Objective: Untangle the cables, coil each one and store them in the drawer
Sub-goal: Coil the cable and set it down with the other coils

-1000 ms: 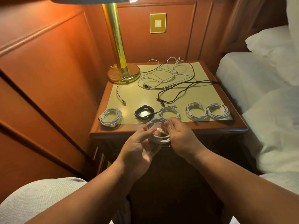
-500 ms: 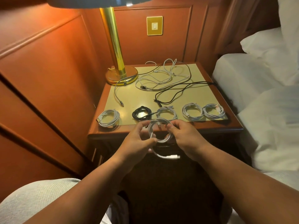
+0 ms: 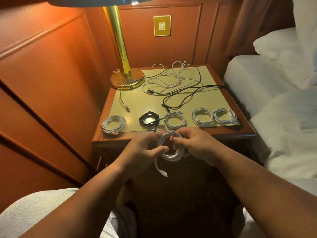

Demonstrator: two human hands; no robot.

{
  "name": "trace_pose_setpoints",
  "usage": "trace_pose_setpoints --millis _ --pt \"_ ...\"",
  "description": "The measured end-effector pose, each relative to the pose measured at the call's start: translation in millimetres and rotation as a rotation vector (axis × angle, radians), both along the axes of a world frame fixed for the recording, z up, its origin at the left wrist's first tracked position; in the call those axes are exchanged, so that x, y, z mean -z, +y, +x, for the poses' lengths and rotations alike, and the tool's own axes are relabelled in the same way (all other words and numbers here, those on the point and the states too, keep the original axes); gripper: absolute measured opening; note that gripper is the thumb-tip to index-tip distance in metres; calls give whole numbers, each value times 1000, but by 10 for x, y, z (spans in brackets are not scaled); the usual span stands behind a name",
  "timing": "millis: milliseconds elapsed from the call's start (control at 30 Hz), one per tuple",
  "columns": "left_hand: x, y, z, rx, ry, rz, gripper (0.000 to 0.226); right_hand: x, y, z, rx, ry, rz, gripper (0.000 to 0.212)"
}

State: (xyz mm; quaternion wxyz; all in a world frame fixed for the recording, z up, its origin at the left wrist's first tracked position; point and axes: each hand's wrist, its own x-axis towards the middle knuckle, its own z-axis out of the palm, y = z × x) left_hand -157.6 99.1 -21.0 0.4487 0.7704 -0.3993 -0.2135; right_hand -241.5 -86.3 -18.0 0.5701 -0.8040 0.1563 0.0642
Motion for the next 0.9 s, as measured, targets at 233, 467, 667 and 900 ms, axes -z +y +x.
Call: trace_pose_setpoints --millis 233,467,667,900 --pt "-59 72 117 -259 227 -137 29 -19 -44 19 83 -95 234 20" --pt "101 -70 -76 -544 686 -474 26 116 210 12 268 -129 546 19" --pt "139 -104 -138 -632 868 -491 17 248 347 26 350 -130 598 22" --pt "139 -147 -123 -581 926 -533 25 201 324 96 318 -129 564 22"
